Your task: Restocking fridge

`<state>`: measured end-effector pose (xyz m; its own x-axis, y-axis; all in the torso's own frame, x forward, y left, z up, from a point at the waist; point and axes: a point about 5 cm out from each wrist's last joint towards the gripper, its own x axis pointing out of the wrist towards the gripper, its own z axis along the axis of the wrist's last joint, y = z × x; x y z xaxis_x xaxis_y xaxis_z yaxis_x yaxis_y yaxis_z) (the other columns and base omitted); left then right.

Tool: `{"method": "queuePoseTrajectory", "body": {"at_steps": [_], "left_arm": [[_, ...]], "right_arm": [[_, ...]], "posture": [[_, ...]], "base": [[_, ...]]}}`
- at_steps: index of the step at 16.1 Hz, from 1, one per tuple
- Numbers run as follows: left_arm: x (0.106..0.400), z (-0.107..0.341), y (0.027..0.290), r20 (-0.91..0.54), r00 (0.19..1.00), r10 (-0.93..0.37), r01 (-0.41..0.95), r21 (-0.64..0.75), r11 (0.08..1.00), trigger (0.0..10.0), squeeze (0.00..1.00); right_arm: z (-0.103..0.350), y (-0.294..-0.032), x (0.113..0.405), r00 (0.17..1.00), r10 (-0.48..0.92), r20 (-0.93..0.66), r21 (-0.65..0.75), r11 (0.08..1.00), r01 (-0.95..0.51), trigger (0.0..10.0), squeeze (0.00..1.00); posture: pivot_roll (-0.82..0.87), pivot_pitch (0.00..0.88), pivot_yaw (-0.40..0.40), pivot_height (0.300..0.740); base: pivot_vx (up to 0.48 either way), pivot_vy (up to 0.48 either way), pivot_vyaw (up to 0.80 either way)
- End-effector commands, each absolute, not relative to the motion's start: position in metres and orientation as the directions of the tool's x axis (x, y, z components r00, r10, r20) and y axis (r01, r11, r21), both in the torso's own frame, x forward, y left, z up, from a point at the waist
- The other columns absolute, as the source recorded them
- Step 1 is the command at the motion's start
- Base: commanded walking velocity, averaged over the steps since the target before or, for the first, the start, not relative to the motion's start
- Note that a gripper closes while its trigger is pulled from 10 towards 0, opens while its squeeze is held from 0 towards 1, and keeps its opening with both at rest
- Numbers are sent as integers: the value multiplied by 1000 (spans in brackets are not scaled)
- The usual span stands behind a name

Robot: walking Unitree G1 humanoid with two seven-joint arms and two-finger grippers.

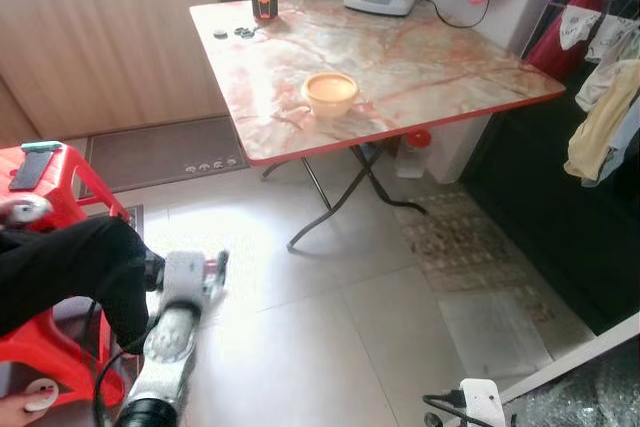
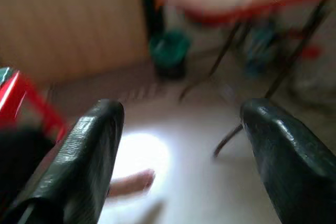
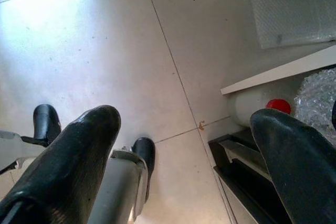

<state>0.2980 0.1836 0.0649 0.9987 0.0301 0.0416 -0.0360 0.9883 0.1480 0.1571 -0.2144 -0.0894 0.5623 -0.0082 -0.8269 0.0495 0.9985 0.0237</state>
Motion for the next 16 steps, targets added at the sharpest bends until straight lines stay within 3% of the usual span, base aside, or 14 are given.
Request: {"method": "queuePoseTrajectory", "body": {"at_steps": [1,2,6,9,12,16], "left_arm": [[298,72,179,66,998,7,-17,147,989,10000,0],[295,97,166,167,985,-44,16,164,986,10000,0],[276,130,137,275,948,-160,95,236,967,10000,0],[264,132,136,262,952,-157,94,235,967,10000,0],[244,112,155,157,980,-123,73,290,954,10000,0],[254,119,152,169,979,-114,68,258,964,10000,0]], "right_arm": [[-90,-217,154,558,-18,-829,21,998,64,10000,0],[-90,-217,154,558,-17,-829,21,998,61,10000,0],[-90,-218,153,557,-15,-830,17,999,52,10000,0],[-90,-218,152,557,-14,-831,15,999,48,10000,0],[-91,-217,152,555,-7,-832,16,999,36,10000,0],[-90,-217,153,559,-8,-829,17,999,39,10000,0]], "posture": [[-93,40,-41,740],[-93,37,-41,740],[-95,14,-40,740],[-96,0,-31,740],[-90,0,-32,740],[-87,0,-28,740]], "base": [[0,0,0],[0,0,0],[0,0,0],[0,0,0],[0,0,0],[0,0,0]]}}
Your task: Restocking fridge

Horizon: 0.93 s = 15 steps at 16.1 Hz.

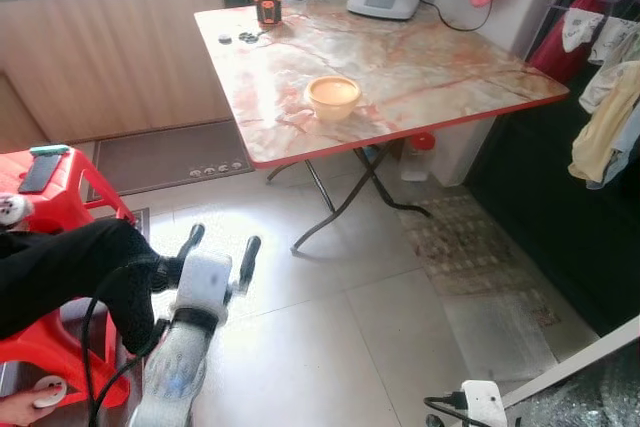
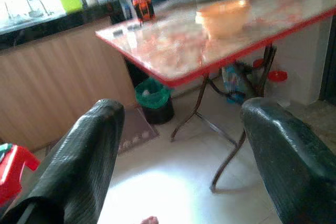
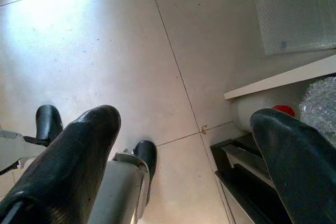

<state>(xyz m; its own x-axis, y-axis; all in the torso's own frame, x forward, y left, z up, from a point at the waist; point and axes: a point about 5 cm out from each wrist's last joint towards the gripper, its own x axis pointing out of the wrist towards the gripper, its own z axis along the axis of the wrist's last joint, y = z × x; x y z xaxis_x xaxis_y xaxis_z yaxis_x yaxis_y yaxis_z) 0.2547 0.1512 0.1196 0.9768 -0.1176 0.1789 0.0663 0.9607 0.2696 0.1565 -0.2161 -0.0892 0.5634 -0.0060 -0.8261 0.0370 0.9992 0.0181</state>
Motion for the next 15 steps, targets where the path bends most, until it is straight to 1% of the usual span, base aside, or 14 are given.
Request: {"method": "queuePoseTrajectory", "body": {"at_steps": [1,3,5,8,9,15], "left_arm": [[256,120,151,173,978,-116,69,256,964,10000,0],[260,126,150,182,977,-106,62,234,970,10000,0],[260,128,151,179,978,-106,63,232,971,10000,0],[261,129,152,177,979,-103,61,231,971,10000,0],[265,130,152,178,979,-97,55,228,972,10000,0],[267,134,151,182,978,-99,58,219,974,10000,0]], "right_arm": [[-90,-217,154,560,-8,-828,18,999,39,10000,0],[-90,-217,154,565,-8,-825,20,999,43,10000,0],[-89,-218,155,567,-16,-823,19,998,55,10000,0],[-89,-218,156,569,-17,-822,20,998,58,10000,0],[-88,-218,158,572,-16,-820,22,998,59,10000,0],[-88,-217,158,572,-9,-820,22,999,48,10000,0]], "posture": [[-87,0,-28,740],[-81,5,-33,740],[-83,28,-33,740],[-84,36,-34,740],[-88,54,-33,740],[-83,46,-32,740]], "base": [[0,0,0],[126,0,0],[307,0,0],[336,0,0],[356,0,0],[366,0,0]]}}
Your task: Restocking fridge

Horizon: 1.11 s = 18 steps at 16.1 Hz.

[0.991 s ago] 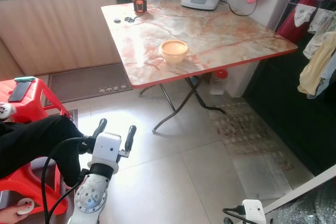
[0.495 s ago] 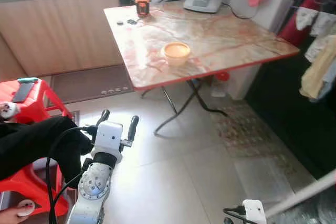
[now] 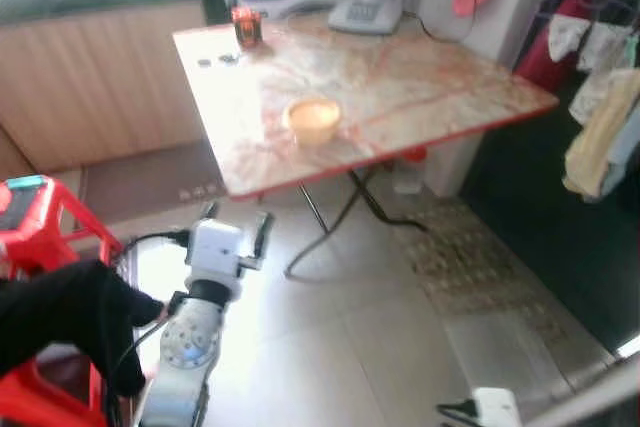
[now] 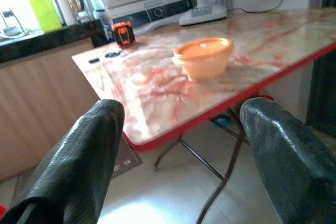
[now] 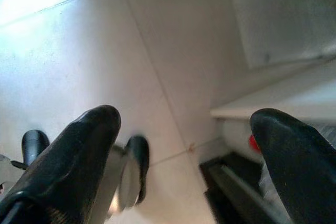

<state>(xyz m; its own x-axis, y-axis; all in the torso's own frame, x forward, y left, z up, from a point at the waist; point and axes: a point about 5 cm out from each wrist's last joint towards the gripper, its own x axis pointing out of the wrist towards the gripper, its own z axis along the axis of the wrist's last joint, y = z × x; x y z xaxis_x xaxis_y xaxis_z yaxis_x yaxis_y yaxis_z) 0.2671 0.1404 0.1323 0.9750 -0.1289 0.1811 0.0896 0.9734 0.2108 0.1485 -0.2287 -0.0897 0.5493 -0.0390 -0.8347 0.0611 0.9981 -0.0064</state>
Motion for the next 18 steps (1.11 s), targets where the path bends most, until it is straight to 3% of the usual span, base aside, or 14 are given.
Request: {"method": "queuePoseTrajectory", "body": {"at_steps": [1,18], "left_arm": [[267,134,150,182,978,-103,62,217,974,10000,0],[272,140,142,198,971,-135,92,211,973,10000,0]], "right_arm": [[-88,-217,158,571,-8,-821,22,999,47,10000,0],[-89,-216,157,567,6,-823,25,999,24,10000,0]], "posture": [[-84,40,-30,740],[-68,18,-31,740]], "base": [[371,0,0],[444,0,0]]}}
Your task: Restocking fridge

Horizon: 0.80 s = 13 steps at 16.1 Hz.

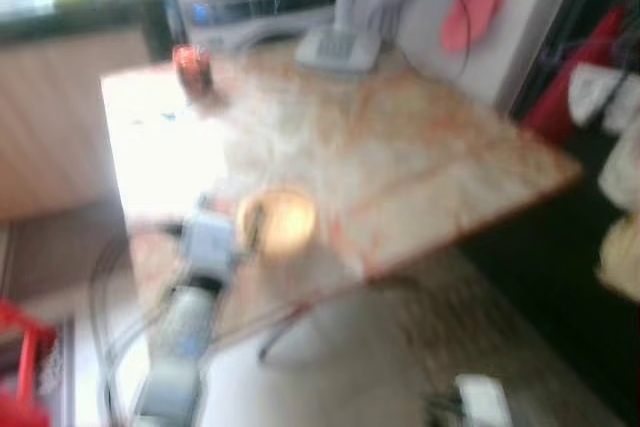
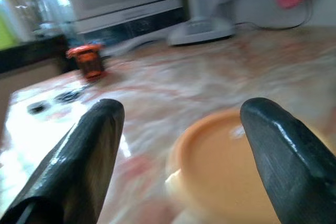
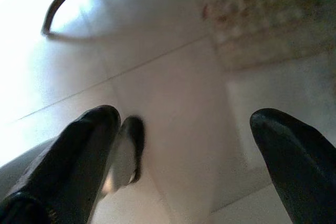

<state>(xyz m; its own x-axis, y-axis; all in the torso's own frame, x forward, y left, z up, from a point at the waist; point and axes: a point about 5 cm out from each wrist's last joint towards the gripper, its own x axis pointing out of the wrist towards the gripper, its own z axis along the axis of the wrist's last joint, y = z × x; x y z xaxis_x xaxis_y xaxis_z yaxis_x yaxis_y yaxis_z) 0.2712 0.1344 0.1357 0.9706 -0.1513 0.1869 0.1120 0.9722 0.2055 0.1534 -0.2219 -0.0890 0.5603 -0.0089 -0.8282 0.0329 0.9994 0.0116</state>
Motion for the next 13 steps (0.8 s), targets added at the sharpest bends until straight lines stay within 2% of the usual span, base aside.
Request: {"method": "queuePoseTrajectory", "body": {"at_steps": [1,7,13], "left_arm": [[272,140,142,196,970,-143,101,212,972,10000,0],[269,134,131,155,965,-210,182,176,967,10000,0],[268,135,133,165,966,-201,168,192,967,10000,0]], "right_arm": [[-89,-216,157,567,6,-824,24,999,25,10000,0],[-88,-217,158,568,6,-823,22,1000,22,10000,0],[-88,-217,159,568,8,-823,22,1000,18,10000,0]], "posture": [[-68,18,-31,740],[-63,30,-38,740],[-61,32,-40,740]], "base": [[0,0,0],[0,0,0],[0,0,0]]}}
